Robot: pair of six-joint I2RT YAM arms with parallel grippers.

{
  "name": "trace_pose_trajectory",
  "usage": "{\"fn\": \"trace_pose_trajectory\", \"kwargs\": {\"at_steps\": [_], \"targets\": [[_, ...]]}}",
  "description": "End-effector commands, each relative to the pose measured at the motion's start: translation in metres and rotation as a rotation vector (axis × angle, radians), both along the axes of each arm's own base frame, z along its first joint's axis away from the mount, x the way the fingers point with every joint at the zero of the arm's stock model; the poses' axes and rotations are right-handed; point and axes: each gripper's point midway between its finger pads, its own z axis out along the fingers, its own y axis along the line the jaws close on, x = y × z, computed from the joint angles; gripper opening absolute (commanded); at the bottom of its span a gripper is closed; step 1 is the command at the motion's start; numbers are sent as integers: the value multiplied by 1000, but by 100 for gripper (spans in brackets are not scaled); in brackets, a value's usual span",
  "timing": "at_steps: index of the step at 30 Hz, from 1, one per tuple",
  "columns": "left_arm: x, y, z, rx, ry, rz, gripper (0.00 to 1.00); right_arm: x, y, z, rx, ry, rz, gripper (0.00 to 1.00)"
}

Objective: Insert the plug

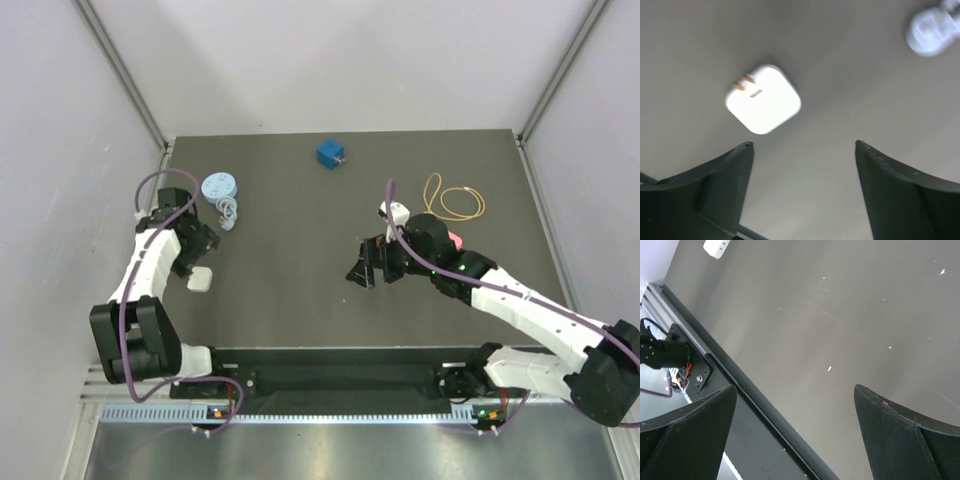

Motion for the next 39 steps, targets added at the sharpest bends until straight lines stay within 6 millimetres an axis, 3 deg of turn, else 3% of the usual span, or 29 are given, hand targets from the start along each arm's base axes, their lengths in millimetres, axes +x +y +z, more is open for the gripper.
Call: {"fn": "trace_pose_trajectory", "kwargs": {"at_steps": [1,14,26,30,31,33,34,37,39], "targets": [[-5,13,-7,-27,24,96,88,-1,11,15,26,-26,8,100],[-16,39,-62,35,173,243,88,0,23,4,-25,-49,89,100],[-4,54,-79,84,201,259,82,1,24,-8,-59,-56,126,100],[-5,46,-87,47,196,224,69,5,22,-16,-76,-44,95,100],[-2,42,-84,30,176,209,54,6,21,-19,-79,-38,79,100],[1,29,-83,-17,148,163,39,12,17,-24,-84,-21,9,100],[4,24,-76,-28,112,149,25,15,15,-24,-77,-22,-26,100],[9,-8,-61,-104,36,92,4,33,10,-17,-7,-51,-179,100],[13,-40,-47,-190,-21,32,0,41,16,-4,95,-70,-234,100]]}}
